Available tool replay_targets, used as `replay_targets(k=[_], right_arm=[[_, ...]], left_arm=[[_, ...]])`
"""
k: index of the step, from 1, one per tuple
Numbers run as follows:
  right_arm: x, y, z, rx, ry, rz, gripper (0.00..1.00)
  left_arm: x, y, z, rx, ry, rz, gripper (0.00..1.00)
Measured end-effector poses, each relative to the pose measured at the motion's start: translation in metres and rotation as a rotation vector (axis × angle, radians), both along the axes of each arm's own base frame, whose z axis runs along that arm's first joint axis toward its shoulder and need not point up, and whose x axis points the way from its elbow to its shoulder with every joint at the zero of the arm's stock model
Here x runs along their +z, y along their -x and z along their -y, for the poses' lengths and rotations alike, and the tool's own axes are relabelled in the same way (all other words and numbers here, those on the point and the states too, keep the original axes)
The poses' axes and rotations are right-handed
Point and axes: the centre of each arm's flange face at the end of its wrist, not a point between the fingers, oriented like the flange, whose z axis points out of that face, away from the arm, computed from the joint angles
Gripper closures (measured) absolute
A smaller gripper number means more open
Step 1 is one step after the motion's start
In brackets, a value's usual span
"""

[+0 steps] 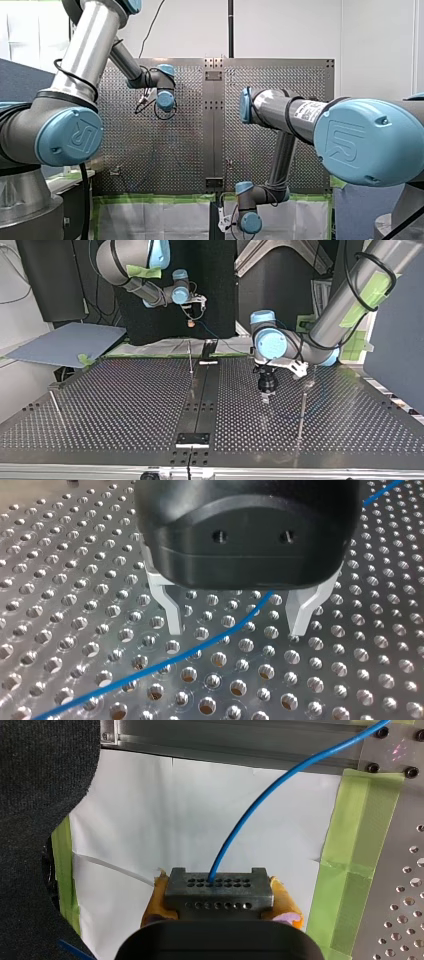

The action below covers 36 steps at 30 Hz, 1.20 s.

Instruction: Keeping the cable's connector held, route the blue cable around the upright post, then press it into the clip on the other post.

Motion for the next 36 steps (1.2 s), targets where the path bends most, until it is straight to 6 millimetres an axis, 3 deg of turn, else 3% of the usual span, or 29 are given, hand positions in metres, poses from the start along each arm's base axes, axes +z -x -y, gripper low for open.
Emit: replay_targets(k=[10,31,36], right_arm=[[0.0,-0.001,0.0,0.003,0.0,0.001,1.0],[0.0,-0.001,-0.001,0.003,0.001,0.002,1.0],[-0.001,-0.001,-0.001,0.008,-0.001,0.004,1.0]], left_arm=[[-0.008,0.004,0.01,-0.006,-0.016,-0.017,0.01],[-0.096,0.01,0.033,0.008,-0.139,-0.17,0.01],[-0.101,0.011,0.034,0.021,-0.156,-0.179,0.01]])
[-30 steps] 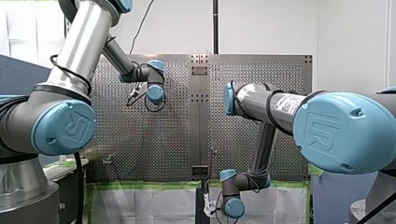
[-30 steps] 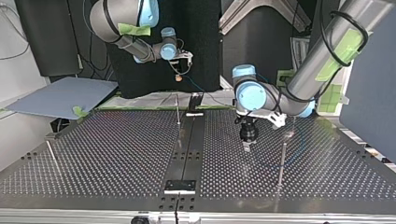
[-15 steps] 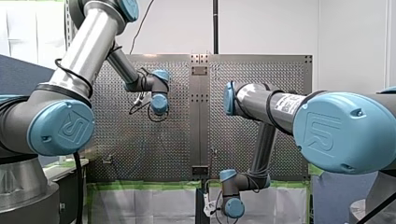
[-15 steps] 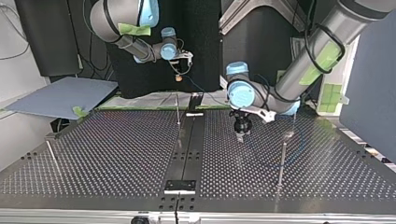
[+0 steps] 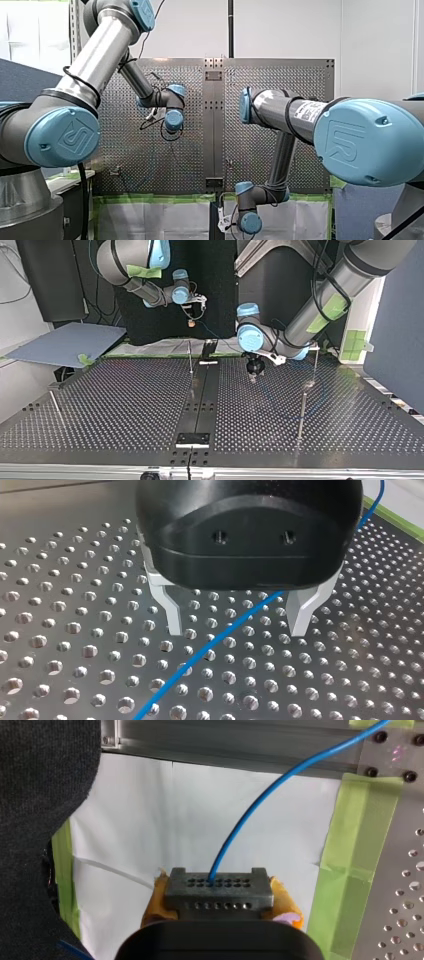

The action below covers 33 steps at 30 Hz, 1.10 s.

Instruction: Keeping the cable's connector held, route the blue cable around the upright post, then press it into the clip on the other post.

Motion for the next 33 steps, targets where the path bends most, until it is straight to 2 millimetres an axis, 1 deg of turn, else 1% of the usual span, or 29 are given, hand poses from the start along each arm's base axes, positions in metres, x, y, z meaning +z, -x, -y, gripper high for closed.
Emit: replay_targets(k=[9,15,18,22,28,33], right_arm=[[0.0,0.0,0.0,0.003,-0.002,0.002,1.0],[-0.001,0.0,-0.001,0.001,-0.005,0.004,1.0],[-0.002,0.0,-0.001,0.001,-0.005,0.004,1.0],[-0.002,0.001,-0.001,0.001,-0.006,0.005,1.0],[-0.003,0.001,-0.002,0.002,-0.007,0.006,1.0],[-0.003,0.001,-0.002,0.002,-0.009,0.006,1.0]], left_arm=[[0.0,0.002,-0.004,0.05,-0.046,-0.003,0.01],[-0.002,0.003,-0.004,0.062,-0.061,-0.008,0.01],[-0.011,0.004,-0.003,0.058,-0.076,-0.025,0.01],[-0.029,0.006,0.0,0.052,-0.1,-0.057,0.01],[-0.042,0.007,0.001,0.05,-0.112,-0.077,0.01],[-0.061,0.011,0.005,0.041,-0.134,-0.109,0.01]])
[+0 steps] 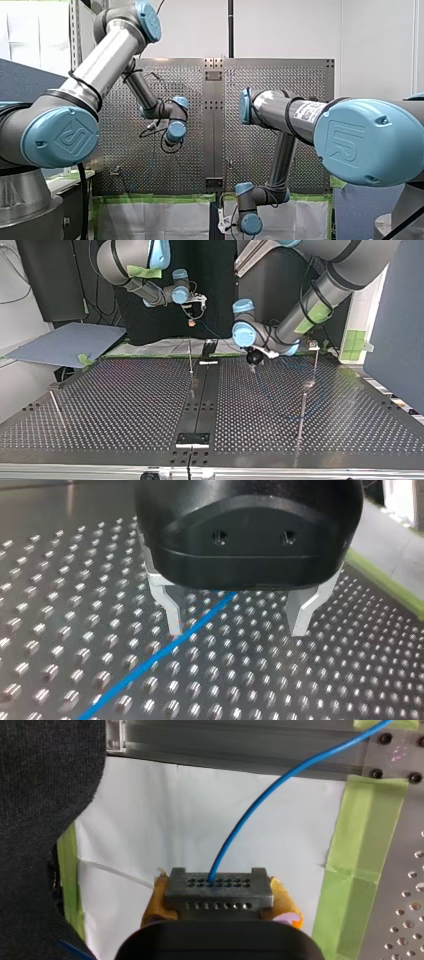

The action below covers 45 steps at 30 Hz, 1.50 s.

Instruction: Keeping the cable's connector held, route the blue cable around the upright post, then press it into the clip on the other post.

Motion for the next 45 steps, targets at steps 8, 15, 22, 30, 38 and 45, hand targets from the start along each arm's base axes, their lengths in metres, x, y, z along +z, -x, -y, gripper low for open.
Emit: replay_targets(k=[8,15,22,30,38,45], right_arm=[[-0.001,0.0,0.0,0.002,-0.001,0.001,1.0],[-0.002,0.001,-0.001,0.003,-0.002,0.0,1.0],[-0.002,0.0,-0.001,0.007,-0.004,0.002,1.0],[-0.003,0.0,-0.002,0.01,-0.006,0.002,1.0],[-0.003,0.0,-0.002,0.01,-0.004,0.004,1.0],[-0.003,0.0,-0.002,0.015,-0.005,0.006,1.0]], left_arm=[[-0.035,0.006,0.005,-0.014,-0.023,-0.055,0.01],[-0.04,0.008,0.008,-0.023,-0.021,-0.061,0.01],[-0.052,0.007,0.014,-0.028,-0.017,-0.079,0.01],[-0.072,0.001,0.021,-0.02,0.012,-0.103,0.01],[-0.082,0.003,0.027,-0.031,0.052,-0.108,0.01],[-0.086,0.007,0.034,-0.05,0.072,-0.112,0.01]])
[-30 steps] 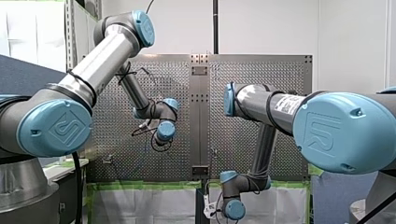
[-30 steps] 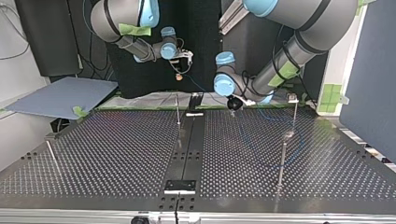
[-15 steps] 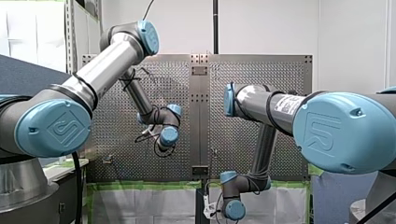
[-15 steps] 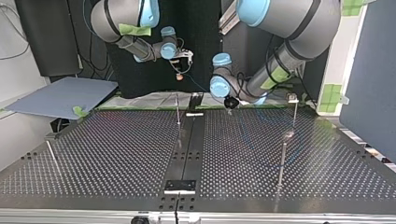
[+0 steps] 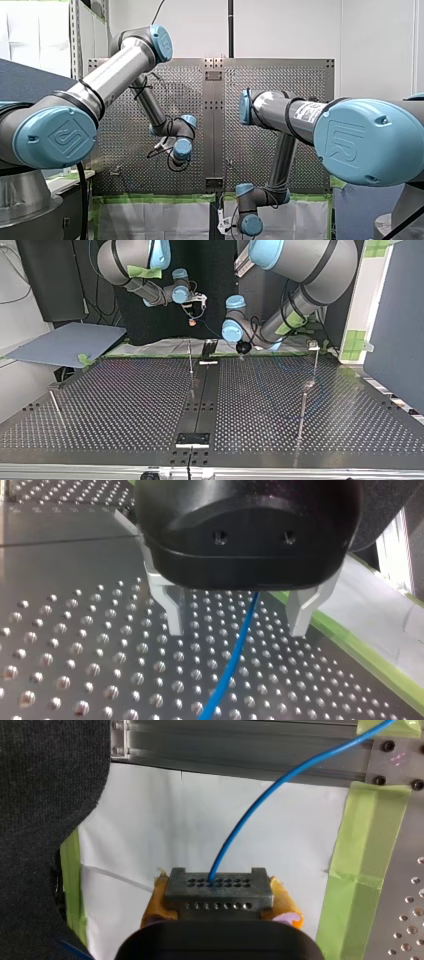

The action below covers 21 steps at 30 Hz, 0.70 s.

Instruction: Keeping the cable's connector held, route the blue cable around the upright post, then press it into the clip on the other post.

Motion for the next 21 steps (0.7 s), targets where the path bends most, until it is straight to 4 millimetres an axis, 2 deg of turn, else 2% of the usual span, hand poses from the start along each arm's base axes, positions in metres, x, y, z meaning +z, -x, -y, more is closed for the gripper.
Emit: replay_targets(k=[21], right_arm=[[0.0,-0.002,-0.001,0.013,-0.003,0.005,1.0]], left_arm=[[-0.051,0.005,0.014,-0.01,0.022,-0.075,0.01]])
